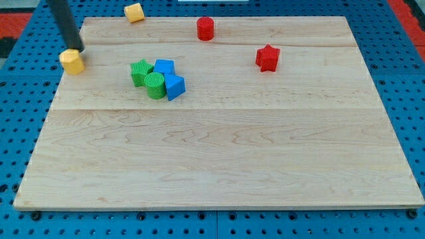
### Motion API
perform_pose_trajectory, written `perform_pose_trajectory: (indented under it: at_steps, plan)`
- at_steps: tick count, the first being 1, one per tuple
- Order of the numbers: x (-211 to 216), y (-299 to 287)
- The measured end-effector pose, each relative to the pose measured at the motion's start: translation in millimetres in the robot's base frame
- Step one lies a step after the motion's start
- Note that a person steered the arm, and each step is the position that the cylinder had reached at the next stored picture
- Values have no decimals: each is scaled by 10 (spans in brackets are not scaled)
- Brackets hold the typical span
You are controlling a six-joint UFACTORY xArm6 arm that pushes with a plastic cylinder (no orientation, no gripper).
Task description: Slide the yellow hexagon to the group of blocks
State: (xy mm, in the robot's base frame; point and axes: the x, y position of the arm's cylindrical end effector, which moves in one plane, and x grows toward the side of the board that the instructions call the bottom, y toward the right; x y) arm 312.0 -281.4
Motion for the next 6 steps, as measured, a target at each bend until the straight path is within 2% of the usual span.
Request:
perform_pose_trajectory:
  at_steps: [1, 3, 4, 5, 6]
  plan:
    - [367, 430]
    - [216, -172]
    - [763, -187]
    - [830, 867]
    - [830, 1394]
